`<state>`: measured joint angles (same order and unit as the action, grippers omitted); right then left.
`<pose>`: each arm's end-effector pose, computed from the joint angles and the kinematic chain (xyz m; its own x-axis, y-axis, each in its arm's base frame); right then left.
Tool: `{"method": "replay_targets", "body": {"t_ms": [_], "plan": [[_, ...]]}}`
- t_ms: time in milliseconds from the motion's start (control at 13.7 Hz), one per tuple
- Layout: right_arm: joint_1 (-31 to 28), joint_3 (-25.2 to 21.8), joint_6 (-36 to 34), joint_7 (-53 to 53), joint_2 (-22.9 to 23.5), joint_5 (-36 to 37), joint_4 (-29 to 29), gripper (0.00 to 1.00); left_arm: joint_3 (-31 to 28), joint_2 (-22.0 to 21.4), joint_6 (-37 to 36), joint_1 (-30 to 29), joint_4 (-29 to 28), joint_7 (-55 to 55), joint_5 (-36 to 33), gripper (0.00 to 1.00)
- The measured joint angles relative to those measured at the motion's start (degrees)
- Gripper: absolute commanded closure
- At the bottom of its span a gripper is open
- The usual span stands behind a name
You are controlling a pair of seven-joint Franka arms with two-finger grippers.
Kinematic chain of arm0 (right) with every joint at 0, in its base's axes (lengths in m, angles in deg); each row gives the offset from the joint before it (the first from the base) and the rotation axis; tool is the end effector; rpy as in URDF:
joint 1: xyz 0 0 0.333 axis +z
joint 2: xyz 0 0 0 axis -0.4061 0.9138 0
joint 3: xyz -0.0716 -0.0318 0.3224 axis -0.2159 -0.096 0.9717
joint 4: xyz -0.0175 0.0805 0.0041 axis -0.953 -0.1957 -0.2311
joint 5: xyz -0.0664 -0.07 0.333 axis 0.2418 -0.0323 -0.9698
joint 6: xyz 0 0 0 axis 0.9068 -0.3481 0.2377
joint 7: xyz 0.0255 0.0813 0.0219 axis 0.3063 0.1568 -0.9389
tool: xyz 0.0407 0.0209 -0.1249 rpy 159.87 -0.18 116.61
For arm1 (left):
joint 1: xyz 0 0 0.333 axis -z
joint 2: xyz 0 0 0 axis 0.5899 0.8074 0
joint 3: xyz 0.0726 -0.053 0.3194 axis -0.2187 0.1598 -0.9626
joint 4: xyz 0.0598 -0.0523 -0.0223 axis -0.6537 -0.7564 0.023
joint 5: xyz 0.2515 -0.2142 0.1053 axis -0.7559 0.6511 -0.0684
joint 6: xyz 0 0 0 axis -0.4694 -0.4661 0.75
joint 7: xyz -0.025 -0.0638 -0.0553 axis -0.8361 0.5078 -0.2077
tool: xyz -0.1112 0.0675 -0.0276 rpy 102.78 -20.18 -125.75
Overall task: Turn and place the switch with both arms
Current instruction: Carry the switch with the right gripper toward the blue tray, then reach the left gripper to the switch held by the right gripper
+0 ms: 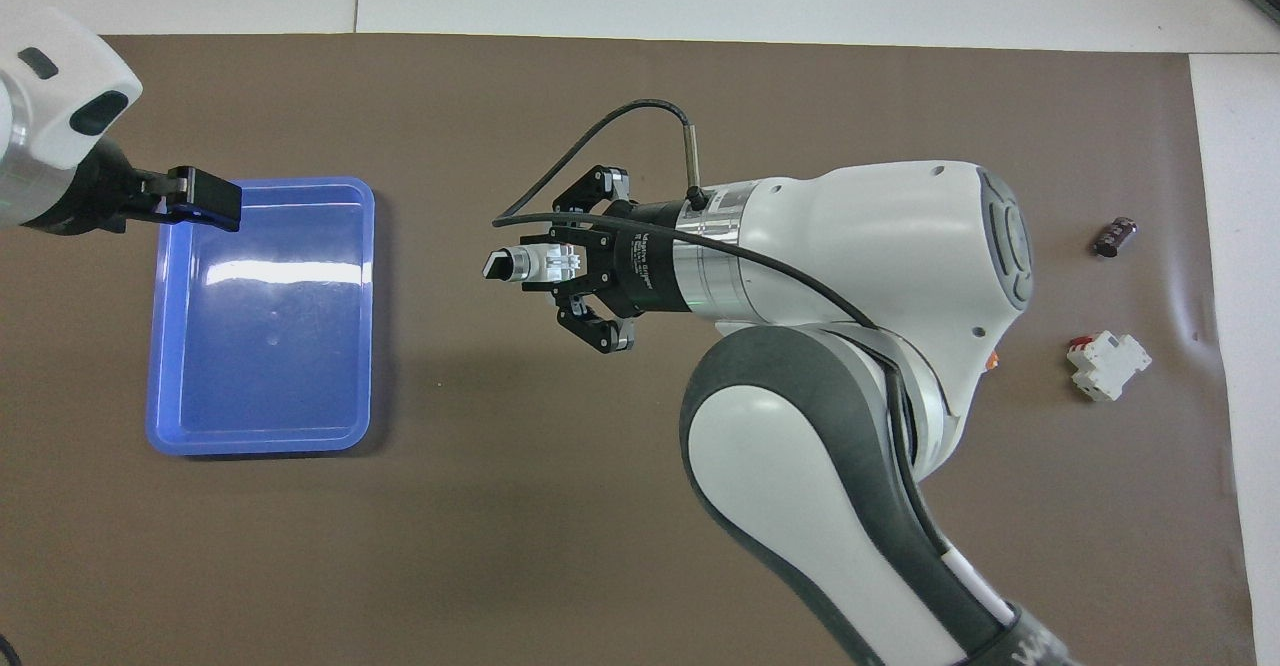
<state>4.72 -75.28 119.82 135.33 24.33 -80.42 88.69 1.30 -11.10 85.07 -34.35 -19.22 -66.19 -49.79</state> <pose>0.5212 0.3516 0.5546 0.1613 -0.6710 -0.7237 -0.9793 -0.0180 -0.2015 0.5419 -0.0684 0.5868 0.9972 -0.0456 0.0588 -0.0441 -0.9987 -0.0269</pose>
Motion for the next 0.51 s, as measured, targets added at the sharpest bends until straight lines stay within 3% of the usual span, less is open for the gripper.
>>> {"method": "replay_targets", "body": {"t_ms": [510], "plan": [[0.0,-0.2,0.3,0.6,0.0,-0.4,-0.5,1.0,0.3,0.0,4.8,0.1,-1.1,0.3,3.1,0.0]]}}
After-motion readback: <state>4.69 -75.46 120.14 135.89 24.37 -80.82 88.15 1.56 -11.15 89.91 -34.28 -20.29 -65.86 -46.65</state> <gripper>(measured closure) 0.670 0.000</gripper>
